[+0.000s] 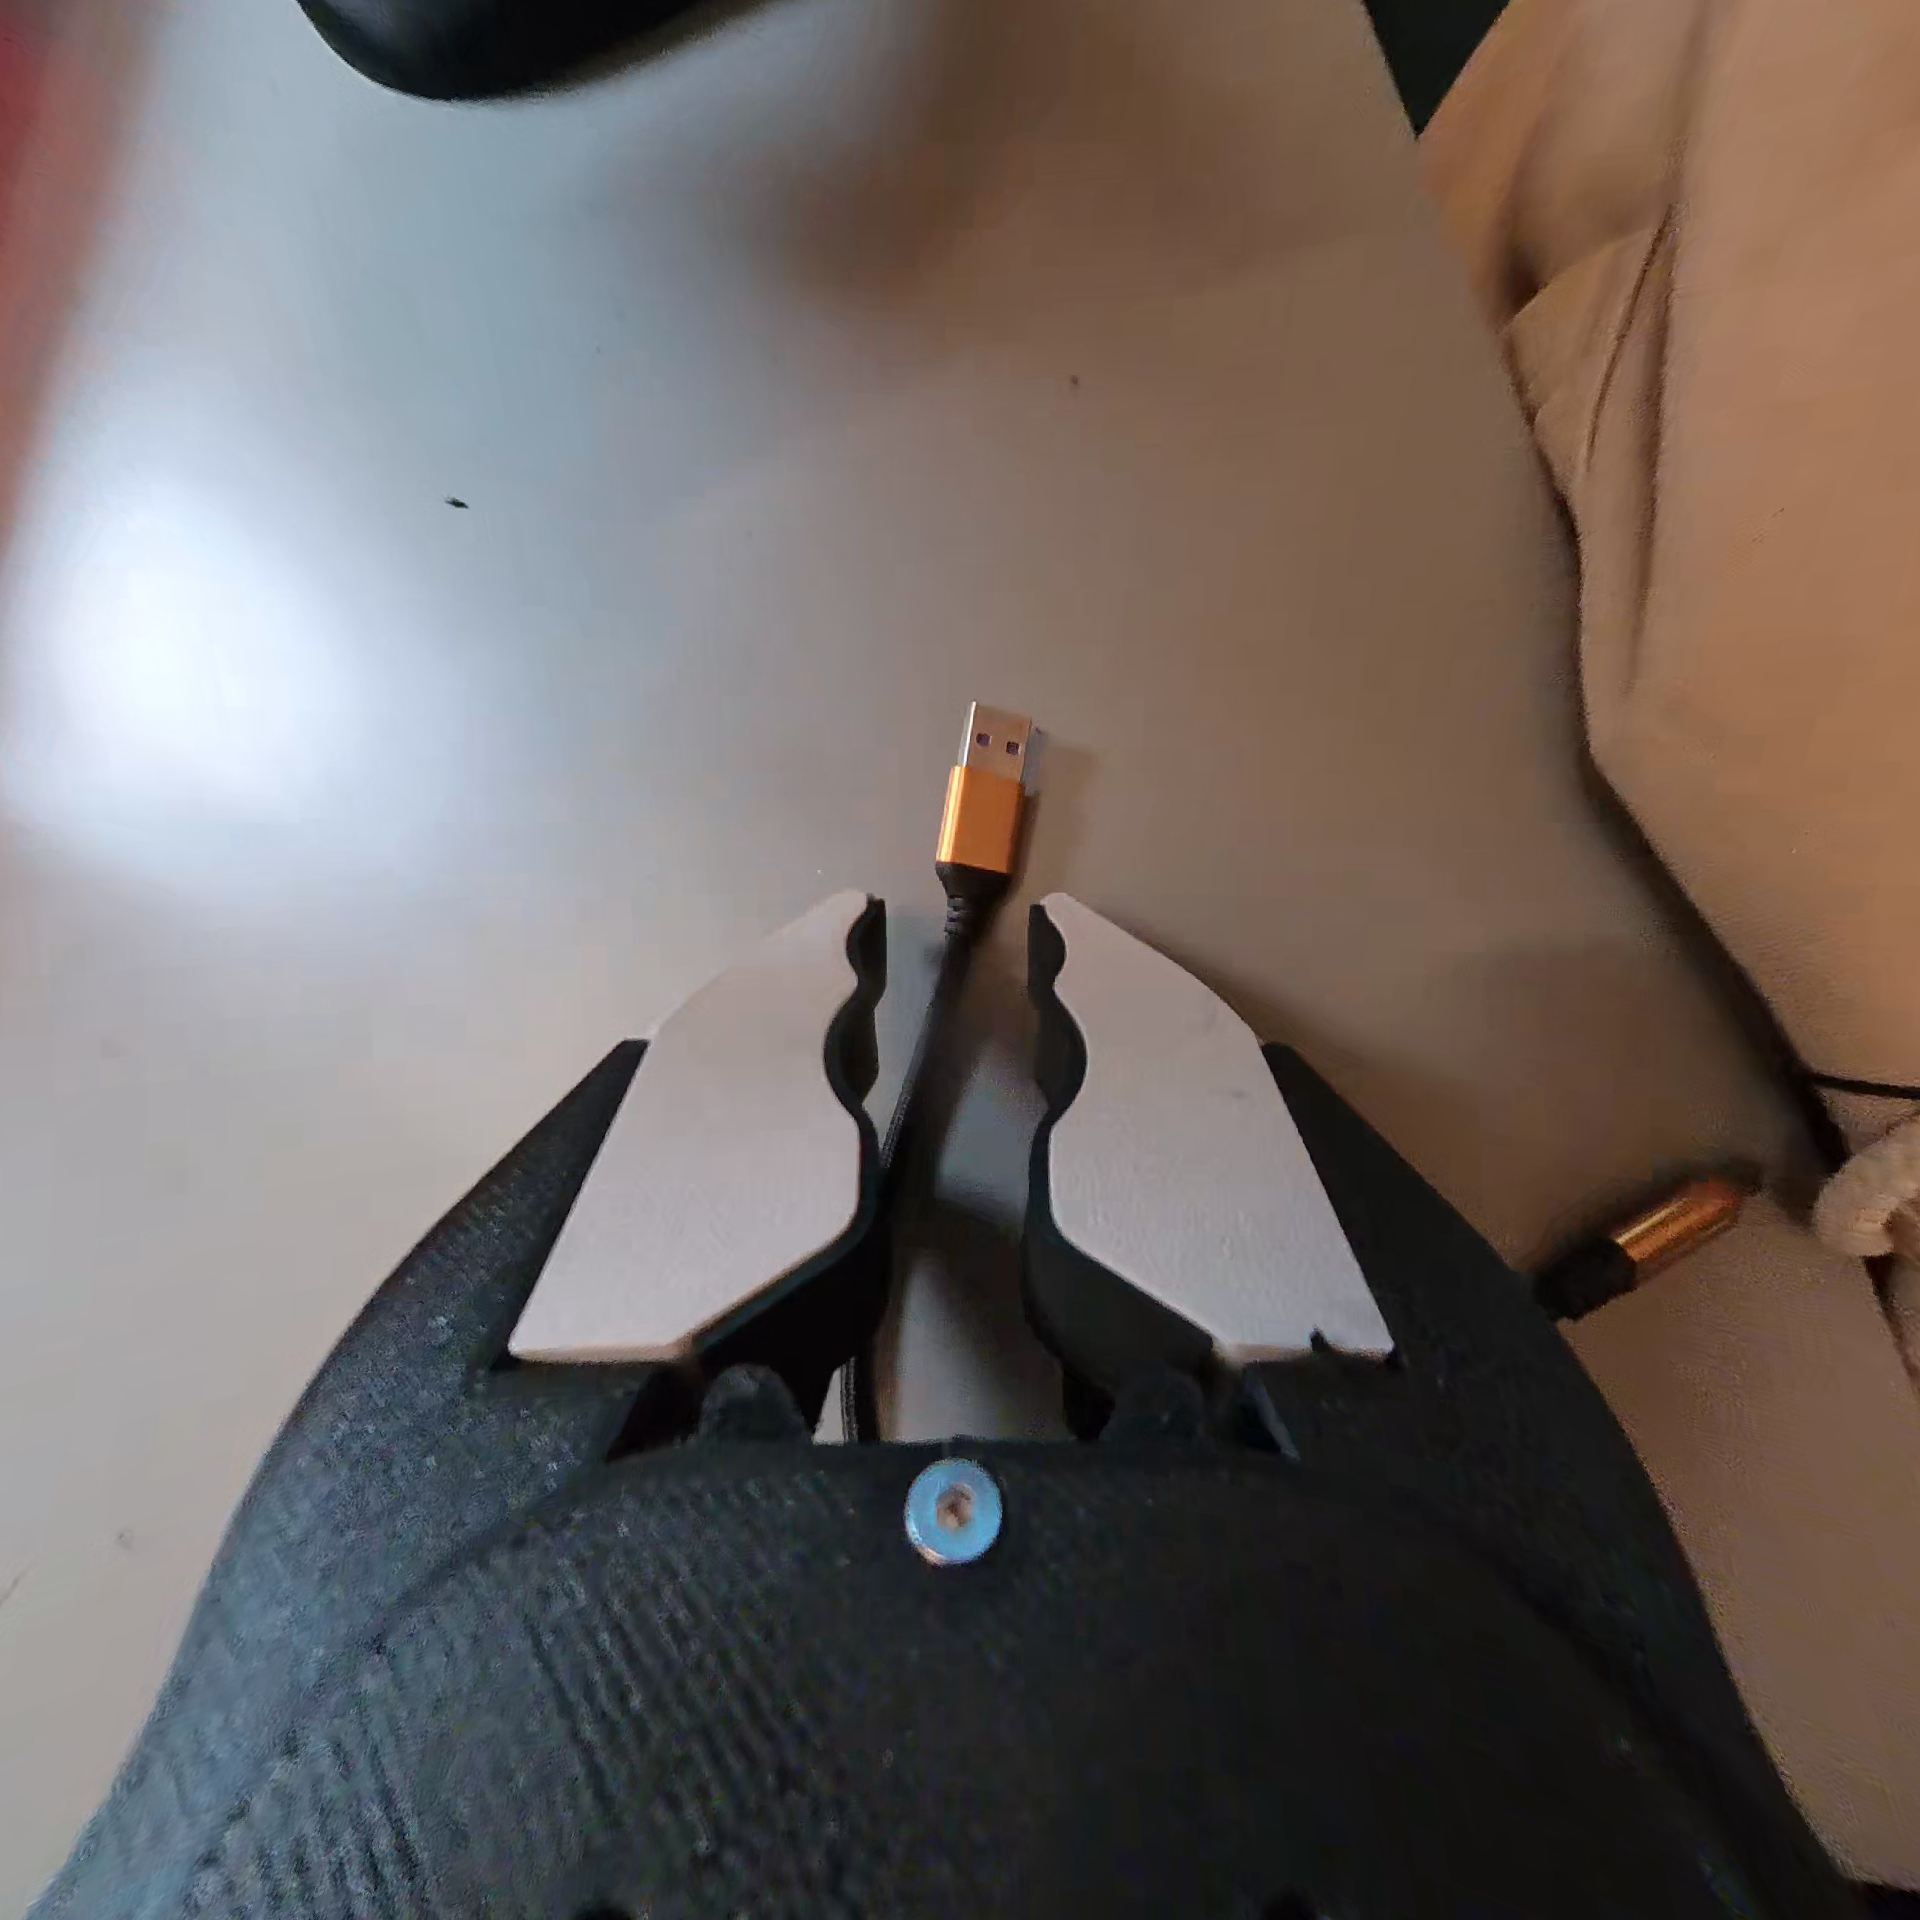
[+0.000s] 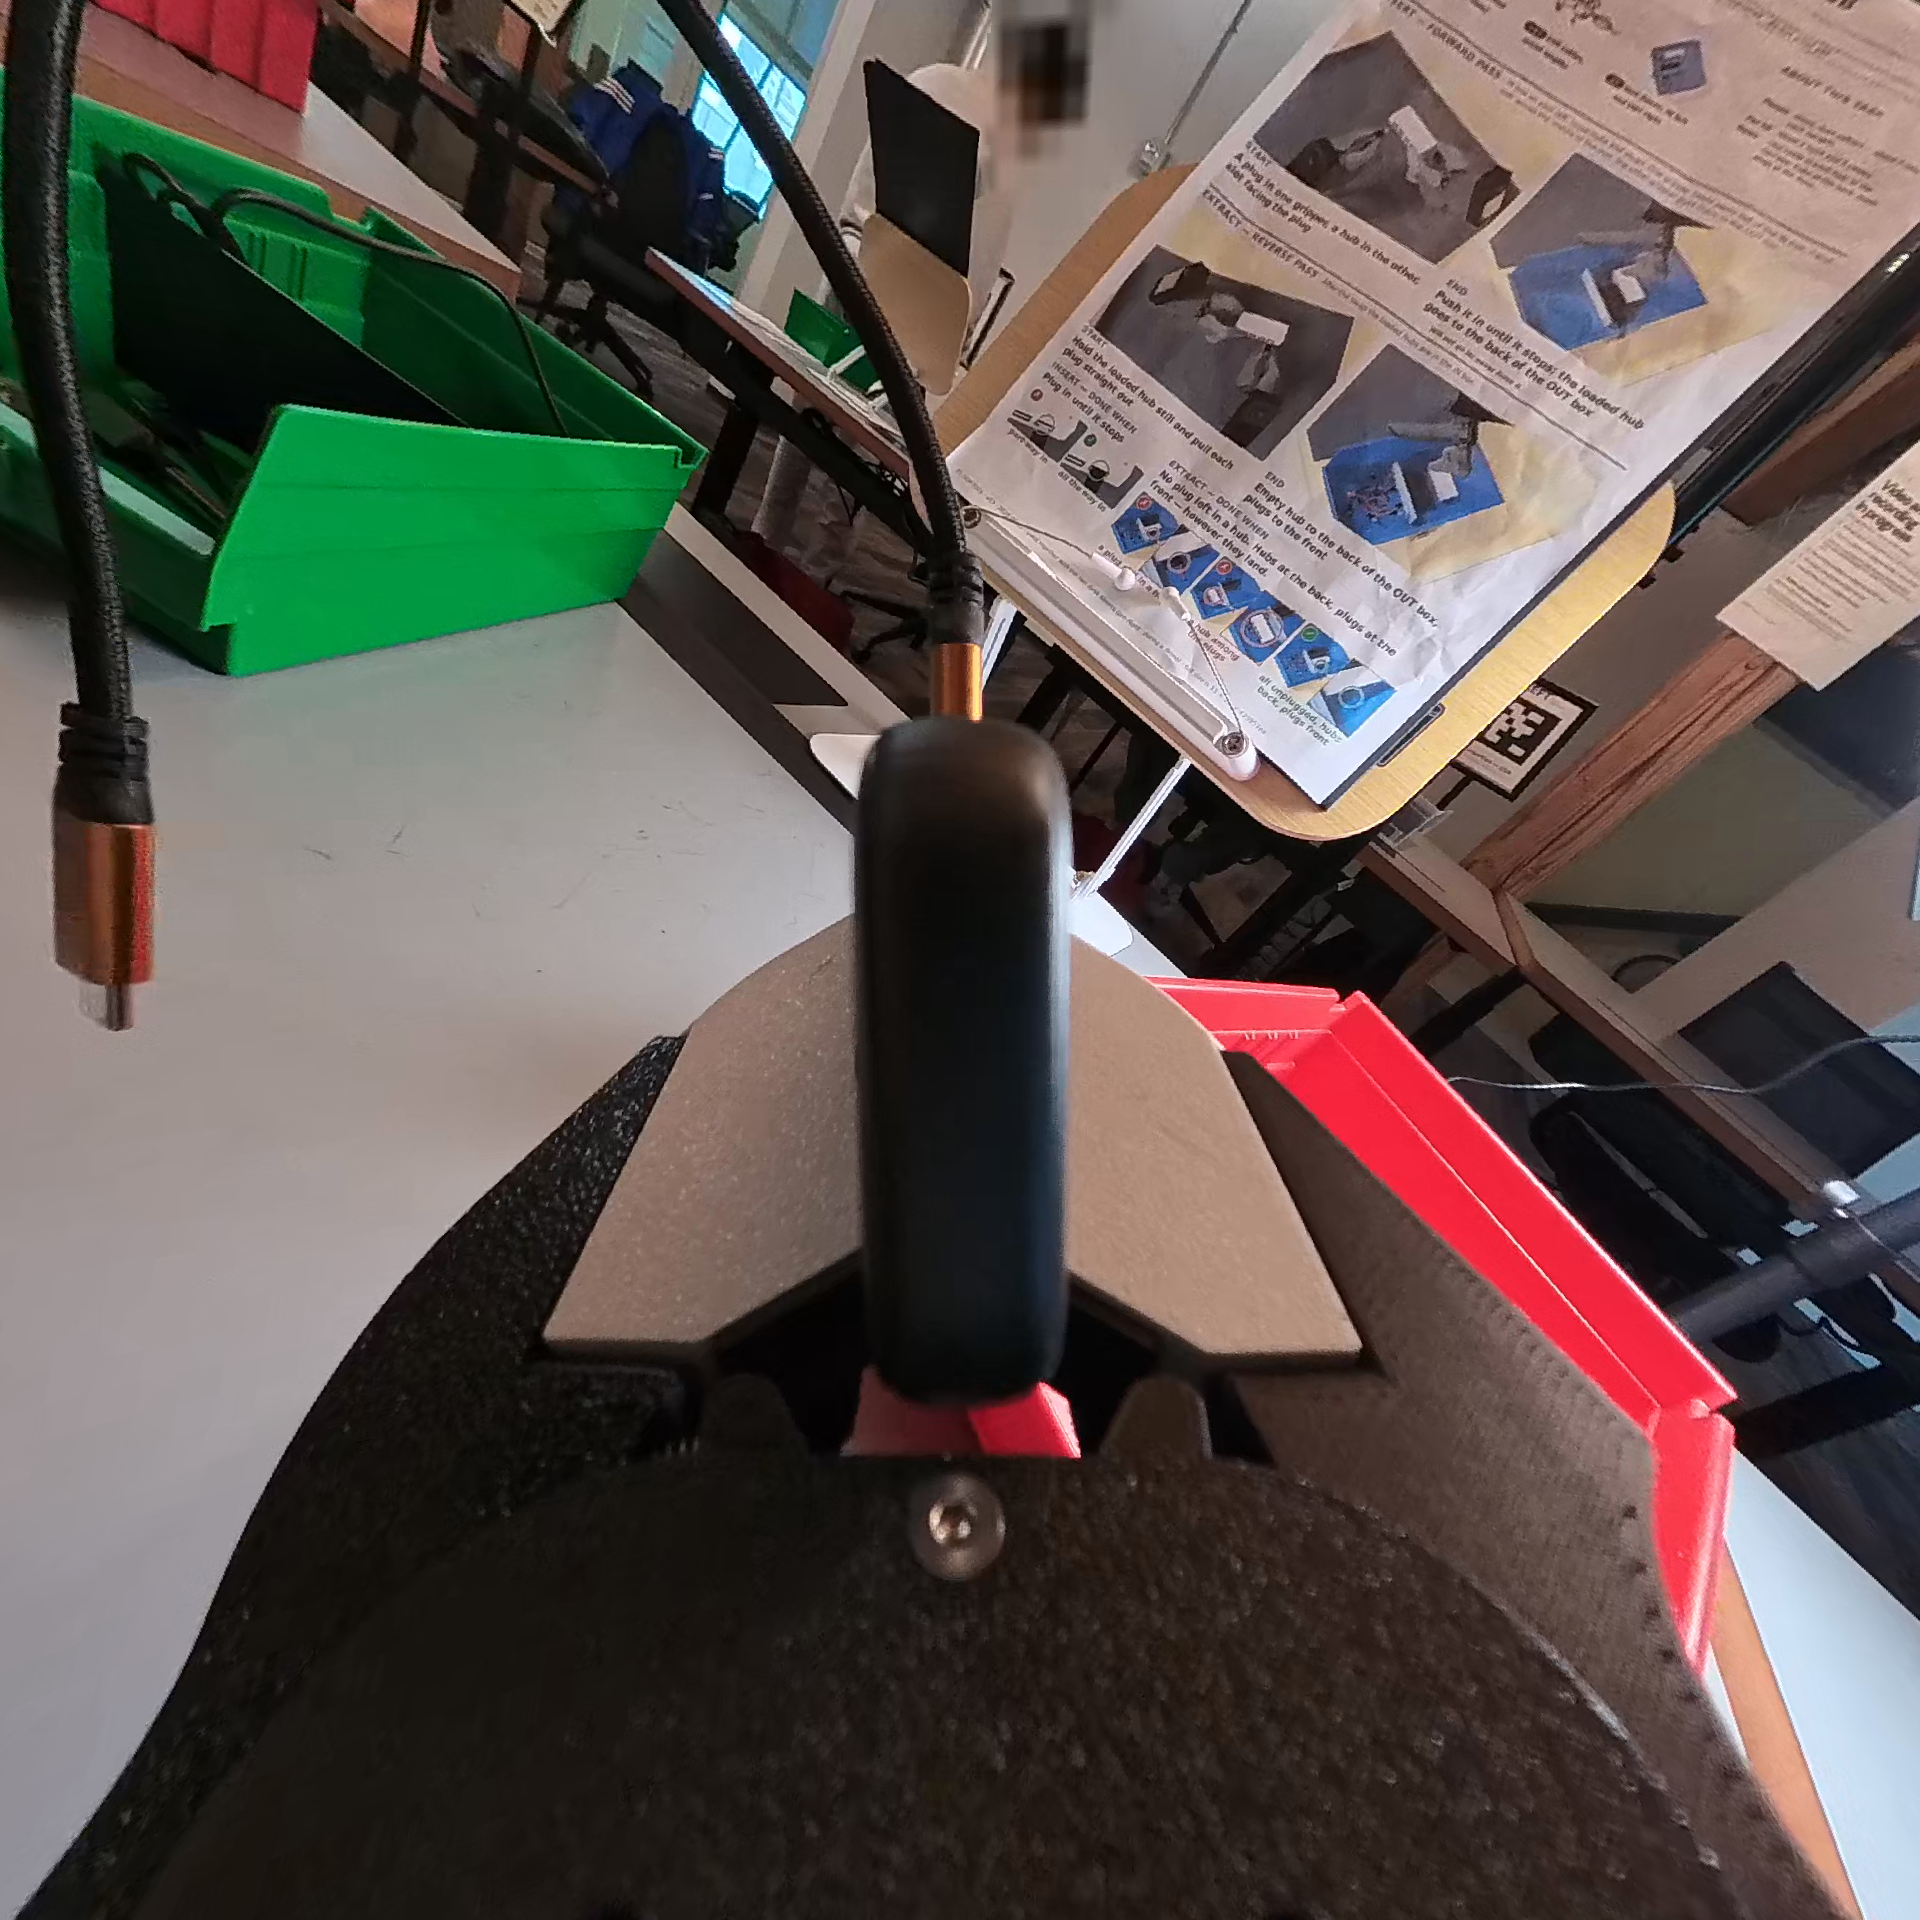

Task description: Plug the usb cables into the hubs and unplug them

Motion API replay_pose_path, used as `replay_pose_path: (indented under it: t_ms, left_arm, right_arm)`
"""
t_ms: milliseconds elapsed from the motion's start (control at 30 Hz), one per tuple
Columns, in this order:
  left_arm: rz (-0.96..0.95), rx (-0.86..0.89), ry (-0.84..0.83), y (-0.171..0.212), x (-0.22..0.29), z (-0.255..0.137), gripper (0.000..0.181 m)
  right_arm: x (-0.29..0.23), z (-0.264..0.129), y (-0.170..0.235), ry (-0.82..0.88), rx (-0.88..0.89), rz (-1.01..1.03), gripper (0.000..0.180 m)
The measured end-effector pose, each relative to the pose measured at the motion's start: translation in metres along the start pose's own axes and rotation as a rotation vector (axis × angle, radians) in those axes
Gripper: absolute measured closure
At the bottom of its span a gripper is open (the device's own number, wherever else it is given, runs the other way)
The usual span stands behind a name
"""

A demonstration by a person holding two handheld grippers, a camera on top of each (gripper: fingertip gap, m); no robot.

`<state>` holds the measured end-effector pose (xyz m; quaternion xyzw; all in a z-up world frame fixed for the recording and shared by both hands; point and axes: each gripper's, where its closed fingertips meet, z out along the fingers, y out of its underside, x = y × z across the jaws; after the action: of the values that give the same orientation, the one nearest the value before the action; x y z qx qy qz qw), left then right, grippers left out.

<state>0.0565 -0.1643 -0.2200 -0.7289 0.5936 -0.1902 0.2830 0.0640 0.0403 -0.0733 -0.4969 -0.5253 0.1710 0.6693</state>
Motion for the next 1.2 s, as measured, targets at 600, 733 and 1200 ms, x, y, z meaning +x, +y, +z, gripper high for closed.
replay_pose_path:
  t_ms: [600, 733, 1200]
  left_arm:
    - [-0.362, 0.341, -0.052, -0.022, -0.04, -0.057, 0.173]
    - [-0.479, 0.55, -0.047, -0.043, -0.048, -0.12, 0.173]
    - [-0.667, 0.148, 0.024, -0.047, -0.077, -0.084, 0.173]
  right_arm:
    - [0.001, 0.0, 0.002, 0.008, -0.004, -0.065, 0.165]
    - [-0.004, 0.002, 0.005, 0.032, -0.013, -0.239, 0.166]
    - [-0.07, 0.006, 0.008, -0.028, 0.037, -0.834, 0.167]
